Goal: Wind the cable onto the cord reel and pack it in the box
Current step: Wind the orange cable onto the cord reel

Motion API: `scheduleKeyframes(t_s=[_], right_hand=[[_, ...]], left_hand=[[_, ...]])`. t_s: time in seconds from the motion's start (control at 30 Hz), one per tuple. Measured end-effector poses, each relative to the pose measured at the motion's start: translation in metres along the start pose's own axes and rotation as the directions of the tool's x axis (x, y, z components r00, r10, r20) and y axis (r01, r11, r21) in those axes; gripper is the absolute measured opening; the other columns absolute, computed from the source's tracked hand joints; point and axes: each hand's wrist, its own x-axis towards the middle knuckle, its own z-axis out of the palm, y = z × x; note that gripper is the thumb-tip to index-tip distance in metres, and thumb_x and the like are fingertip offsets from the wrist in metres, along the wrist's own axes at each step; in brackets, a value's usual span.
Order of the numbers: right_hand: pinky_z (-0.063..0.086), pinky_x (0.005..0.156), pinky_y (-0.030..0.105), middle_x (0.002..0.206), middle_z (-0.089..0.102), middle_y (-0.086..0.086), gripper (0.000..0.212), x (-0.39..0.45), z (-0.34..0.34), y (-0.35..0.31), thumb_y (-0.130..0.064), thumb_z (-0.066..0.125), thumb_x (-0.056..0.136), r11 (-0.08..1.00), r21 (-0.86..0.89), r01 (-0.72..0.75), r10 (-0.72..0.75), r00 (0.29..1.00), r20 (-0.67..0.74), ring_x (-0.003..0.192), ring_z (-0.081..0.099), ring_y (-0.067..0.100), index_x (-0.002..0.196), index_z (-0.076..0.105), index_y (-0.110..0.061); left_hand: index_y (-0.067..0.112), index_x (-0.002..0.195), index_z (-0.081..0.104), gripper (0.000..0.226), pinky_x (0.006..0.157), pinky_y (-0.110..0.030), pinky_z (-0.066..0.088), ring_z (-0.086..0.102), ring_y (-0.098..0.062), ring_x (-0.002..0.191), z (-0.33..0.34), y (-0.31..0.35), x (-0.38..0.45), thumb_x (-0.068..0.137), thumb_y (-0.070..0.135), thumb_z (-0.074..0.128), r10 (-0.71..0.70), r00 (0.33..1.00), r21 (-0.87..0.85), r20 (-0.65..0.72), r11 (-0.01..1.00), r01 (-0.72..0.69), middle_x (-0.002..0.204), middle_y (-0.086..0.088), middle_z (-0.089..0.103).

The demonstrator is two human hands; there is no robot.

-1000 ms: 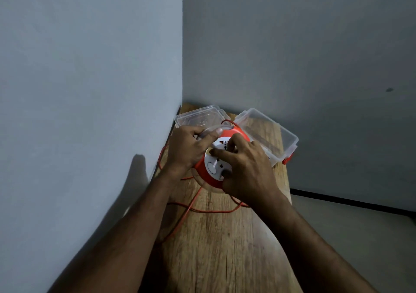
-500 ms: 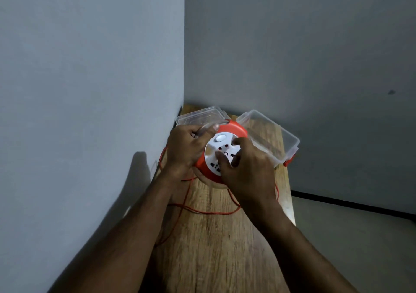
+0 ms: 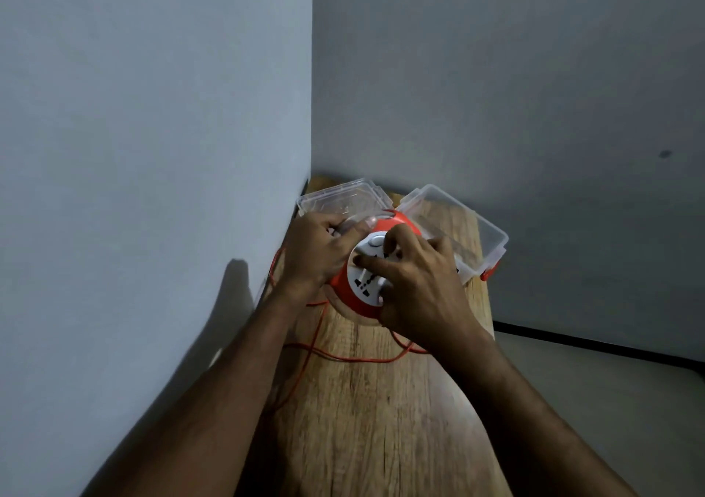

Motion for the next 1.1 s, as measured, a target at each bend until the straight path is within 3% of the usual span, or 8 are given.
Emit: scheduleKeyframes(t_s=[0.17, 0.27, 0.37, 0.53, 0.67, 0.8, 1.0, 1.1], right_hand=[[0.056, 0.086, 0.046, 0.118, 0.069, 0.008, 0.066, 0.005, 0.004, -0.003, -0.049, 0.083, 0.069, 0.970, 0.165, -0.178, 0.193, 0.978, -0.075, 0.103, 0.068, 0.030, 0.128, 0.068, -0.024], [0.063, 0.078, 0.038, 0.110, 0.076, 0.009, 0.062, 0.008, 0.001, -0.013, -0.053, 0.080, 0.076, 0.840, 0.422, -0.343, 0.433, 0.891, -0.137, 0.093, 0.074, 0.021, 0.123, 0.070, -0.015], [0.063, 0.078, 0.036, 0.107, 0.076, 0.009, 0.058, 0.010, 0.002, -0.021, -0.050, 0.079, 0.080, 0.769, 0.487, -0.414, 0.522, 0.846, -0.105, 0.093, 0.073, 0.020, 0.122, 0.068, -0.011], [0.053, 0.084, 0.041, 0.111, 0.071, 0.010, 0.037, 0.001, -0.011, -0.023, -0.031, 0.077, 0.084, 0.971, 0.192, -0.145, 0.202, 0.925, -0.322, 0.097, 0.067, 0.029, 0.114, 0.069, -0.011], [0.048, 0.093, 0.057, 0.132, 0.056, 0.016, 0.069, 0.000, -0.015, -0.014, -0.022, 0.089, 0.068, 0.999, 0.015, 0.030, -0.029, 0.998, -0.053, 0.120, 0.057, 0.037, 0.131, 0.062, -0.021], [0.046, 0.098, 0.060, 0.143, 0.044, 0.016, 0.081, 0.001, -0.009, -0.011, -0.031, 0.091, 0.068, 0.997, -0.072, 0.015, -0.006, 0.993, 0.117, 0.133, 0.045, 0.039, 0.140, 0.054, -0.029], [0.052, 0.086, 0.054, 0.119, 0.059, 0.013, 0.071, 0.002, -0.003, -0.006, -0.039, 0.093, 0.059, 0.999, 0.029, -0.045, 0.046, 0.998, -0.034, 0.108, 0.061, 0.036, 0.125, 0.070, -0.027], [0.059, 0.080, 0.048, 0.116, 0.066, 0.011, 0.067, 0.004, 0.001, -0.009, -0.048, 0.085, 0.067, 0.969, 0.172, -0.175, 0.195, 0.975, -0.107, 0.100, 0.066, 0.032, 0.127, 0.068, -0.023]], left_hand=[[0.022, 0.071, 0.075, 0.032, 0.049, -0.015, 0.044, 0.066, -0.005, 0.062, 0.001, 0.002, 0.000, 0.089, 0.048, 0.073, -0.016, 1.000, -0.013, -0.015, 1.000, 0.016, 0.060, 0.012, 0.067], [0.016, 0.077, 0.079, 0.034, 0.050, -0.017, 0.051, 0.069, -0.003, 0.061, 0.001, 0.001, 0.000, 0.091, 0.047, 0.072, -0.042, 0.999, -0.051, -0.033, 0.998, 0.041, 0.068, 0.009, 0.074], [0.015, 0.082, 0.081, 0.035, 0.053, -0.015, 0.052, 0.071, -0.001, 0.066, 0.002, 0.002, 0.000, 0.091, 0.048, 0.071, -0.050, 0.997, -0.055, -0.052, 0.997, 0.047, 0.075, 0.005, 0.077], [0.016, 0.076, 0.079, 0.041, 0.056, -0.026, 0.055, 0.070, -0.008, 0.061, -0.006, -0.007, 0.006, 0.089, 0.054, 0.070, -0.079, 0.996, -0.042, -0.052, 0.996, 0.077, 0.067, 0.007, 0.074], [0.015, 0.076, 0.080, 0.039, 0.053, -0.022, 0.051, 0.067, -0.007, 0.058, -0.006, -0.006, 0.006, 0.090, 0.051, 0.071, -0.055, 0.998, -0.047, -0.026, 0.997, 0.054, 0.063, 0.008, 0.071], [0.018, 0.075, 0.080, 0.037, 0.053, -0.021, 0.049, 0.067, -0.006, 0.057, -0.003, -0.002, 0.003, 0.090, 0.050, 0.071, -0.047, 0.999, -0.048, -0.007, 0.998, 0.047, 0.062, 0.012, 0.070], [0.027, 0.077, 0.077, 0.029, 0.057, -0.031, 0.058, 0.069, -0.003, 0.061, -0.002, 0.002, -0.001, 0.089, 0.053, 0.071, -0.039, 0.999, -0.033, -0.004, 0.999, 0.039, 0.066, 0.014, 0.071], [0.032, 0.073, 0.072, 0.024, 0.057, -0.030, 0.058, 0.069, -0.002, 0.061, -0.002, 0.002, -0.002, 0.089, 0.051, 0.072, -0.051, 0.998, -0.025, -0.027, 0.998, 0.051, 0.064, 0.018, 0.069]])
